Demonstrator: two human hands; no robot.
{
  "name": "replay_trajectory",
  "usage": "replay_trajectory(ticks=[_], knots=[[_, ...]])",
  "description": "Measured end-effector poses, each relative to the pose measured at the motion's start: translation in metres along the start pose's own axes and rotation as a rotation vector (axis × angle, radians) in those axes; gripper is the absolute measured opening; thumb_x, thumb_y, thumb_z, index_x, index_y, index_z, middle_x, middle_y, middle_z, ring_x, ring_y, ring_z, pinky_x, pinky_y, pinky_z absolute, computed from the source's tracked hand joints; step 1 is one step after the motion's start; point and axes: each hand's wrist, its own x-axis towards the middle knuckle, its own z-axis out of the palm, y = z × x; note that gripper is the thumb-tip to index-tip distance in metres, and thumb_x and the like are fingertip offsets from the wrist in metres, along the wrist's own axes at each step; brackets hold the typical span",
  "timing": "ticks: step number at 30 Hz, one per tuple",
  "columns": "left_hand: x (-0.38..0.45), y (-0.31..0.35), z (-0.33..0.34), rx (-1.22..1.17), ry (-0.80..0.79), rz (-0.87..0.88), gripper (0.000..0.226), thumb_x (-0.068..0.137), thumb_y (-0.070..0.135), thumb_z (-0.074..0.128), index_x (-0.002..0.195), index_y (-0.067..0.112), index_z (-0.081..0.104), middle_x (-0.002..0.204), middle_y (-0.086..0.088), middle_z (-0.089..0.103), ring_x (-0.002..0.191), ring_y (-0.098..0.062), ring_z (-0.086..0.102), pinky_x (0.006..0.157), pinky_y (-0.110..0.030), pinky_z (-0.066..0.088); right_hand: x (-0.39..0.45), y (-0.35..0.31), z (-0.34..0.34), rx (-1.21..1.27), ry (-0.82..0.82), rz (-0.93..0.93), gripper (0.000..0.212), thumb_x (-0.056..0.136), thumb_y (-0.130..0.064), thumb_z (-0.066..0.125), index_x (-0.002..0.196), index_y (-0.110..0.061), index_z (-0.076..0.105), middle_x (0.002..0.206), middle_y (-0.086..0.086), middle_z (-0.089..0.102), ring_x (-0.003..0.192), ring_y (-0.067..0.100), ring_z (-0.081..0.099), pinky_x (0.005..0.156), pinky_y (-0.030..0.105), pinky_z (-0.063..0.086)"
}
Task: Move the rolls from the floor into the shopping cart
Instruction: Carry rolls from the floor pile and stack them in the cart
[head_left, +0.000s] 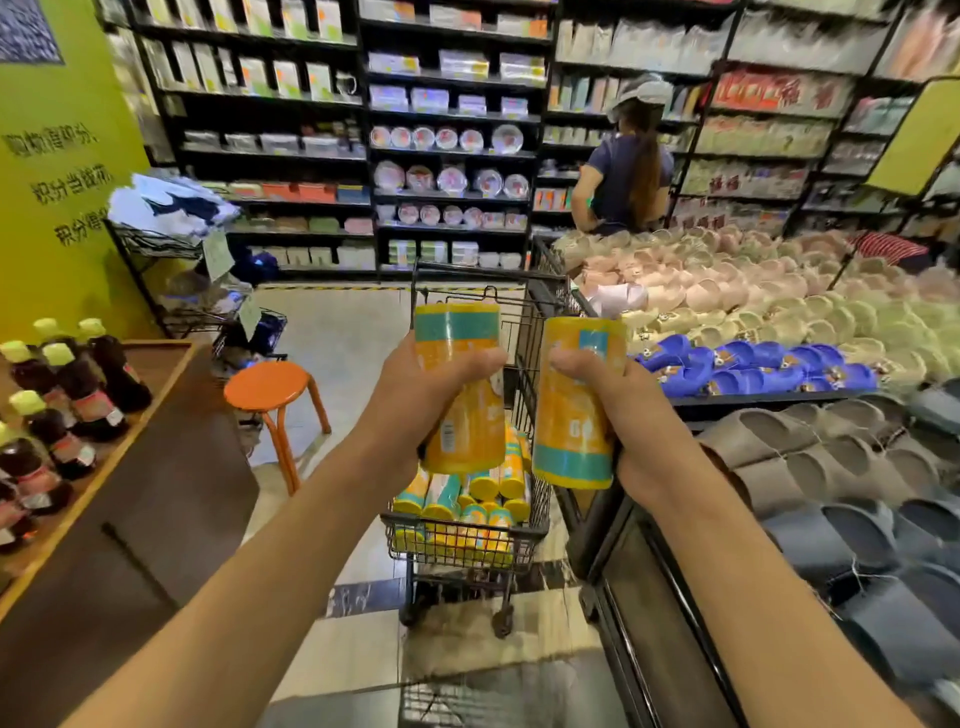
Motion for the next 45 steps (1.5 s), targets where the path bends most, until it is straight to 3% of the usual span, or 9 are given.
replay_trajectory(ticks=[9, 18, 25, 32, 34, 36, 39, 41, 45], knots=[[0.155, -0.046, -0.018, -0.002, -0.085, -0.091, 0.039, 0.079, 0.029, 0.081, 0.115, 0.024, 0.065, 0.104, -0.006, 0.076, 0.093, -0.023, 0.075, 0.074, -0.041, 0.063, 0.134, 0.031, 0.011, -0.029, 0.105, 0.077, 0.029, 0.086, -0.028, 0.077, 0.112, -0.017, 0.07, 0.089, -0.002, 0.075, 0.081, 0.015, 0.074, 0.064, 0.029, 0.058], [0.262, -0.09, -0.022, -0.02, -0.164, -0.184, 0.038, 0.082, 0.025, 0.079, 0.117, 0.022, 0.064, 0.103, -0.006, 0.076, 0.094, -0.022, 0.075, 0.075, -0.039, 0.063, 0.233, 0.066, -0.003, -0.081, 0.171, 0.168, 0.023, 0.089, -0.028, 0.075, 0.109, -0.019, 0.069, 0.088, -0.002, 0.075, 0.082, 0.016, 0.074, 0.066, 0.03, 0.059], [0.319, -0.15, -0.014, 0.026, -0.072, -0.296, 0.047, 0.078, 0.026, 0.085, 0.119, 0.022, 0.061, 0.106, -0.006, 0.075, 0.097, -0.025, 0.075, 0.081, -0.047, 0.062, 0.301, 0.114, -0.025, -0.067, 0.104, 0.281, 0.023, 0.09, -0.025, 0.074, 0.111, -0.016, 0.067, 0.088, -0.002, 0.078, 0.079, 0.014, 0.076, 0.063, 0.027, 0.059], [0.366, -0.214, 0.002, 0.016, 0.067, -0.43, 0.035, 0.08, 0.015, 0.082, 0.109, 0.023, 0.063, 0.092, 0.003, 0.078, 0.084, -0.013, 0.076, 0.067, -0.03, 0.061, 0.369, 0.17, -0.06, -0.007, 0.039, 0.432, 0.023, 0.092, -0.019, 0.072, 0.114, -0.014, 0.067, 0.102, 0.006, 0.079, 0.089, 0.023, 0.077, 0.066, 0.029, 0.061], [0.373, -0.233, 0.004, 0.005, 0.115, -0.476, 0.04, 0.079, 0.016, 0.083, 0.114, 0.018, 0.064, 0.098, -0.001, 0.078, 0.09, -0.02, 0.076, 0.074, -0.04, 0.063, 0.382, 0.188, -0.069, 0.008, 0.003, 0.484, 0.026, 0.092, -0.018, 0.071, 0.118, -0.014, 0.067, 0.105, 0.006, 0.079, 0.092, 0.022, 0.077, 0.066, 0.029, 0.061], [0.38, -0.25, 0.004, 0.008, 0.142, -0.535, 0.054, 0.074, 0.023, 0.087, 0.121, 0.016, 0.063, 0.104, -0.006, 0.077, 0.096, -0.025, 0.075, 0.084, -0.051, 0.061, 0.394, 0.208, -0.074, 0.018, -0.003, 0.53, 0.035, 0.091, -0.019, 0.073, 0.125, -0.013, 0.065, 0.109, 0.006, 0.078, 0.096, 0.024, 0.077, 0.07, 0.033, 0.062], [0.387, -0.281, -0.001, 0.035, 0.15, -0.592, 0.067, 0.063, 0.033, 0.088, 0.123, 0.017, 0.063, 0.108, -0.007, 0.077, 0.1, -0.027, 0.074, 0.088, -0.053, 0.059, 0.406, 0.246, -0.079, 0.023, 0.008, 0.573, 0.039, 0.089, -0.018, 0.075, 0.126, -0.012, 0.065, 0.112, 0.009, 0.077, 0.102, 0.03, 0.075, 0.085, 0.047, 0.062], [0.388, -0.306, -0.008, 0.067, 0.141, -0.629, 0.063, 0.067, 0.031, 0.088, 0.123, 0.016, 0.064, 0.108, -0.005, 0.077, 0.1, -0.025, 0.074, 0.088, -0.049, 0.06, 0.409, 0.275, -0.081, 0.013, 0.008, 0.603, 0.044, 0.085, -0.023, 0.08, 0.126, -0.013, 0.065, 0.114, 0.01, 0.077, 0.104, 0.032, 0.074, 0.092, 0.054, 0.058], [0.381, -0.361, -0.023, 0.114, 0.198, -0.704, 0.046, 0.075, 0.015, 0.086, 0.117, 0.016, 0.067, 0.1, -0.002, 0.079, 0.095, -0.023, 0.075, 0.082, -0.041, 0.06, 0.407, 0.335, -0.08, -0.048, 0.056, 0.673, 0.06, 0.067, -0.039, 0.086, 0.121, -0.019, 0.068, 0.11, 0.005, 0.078, 0.101, 0.029, 0.075, 0.091, 0.059, 0.058]])
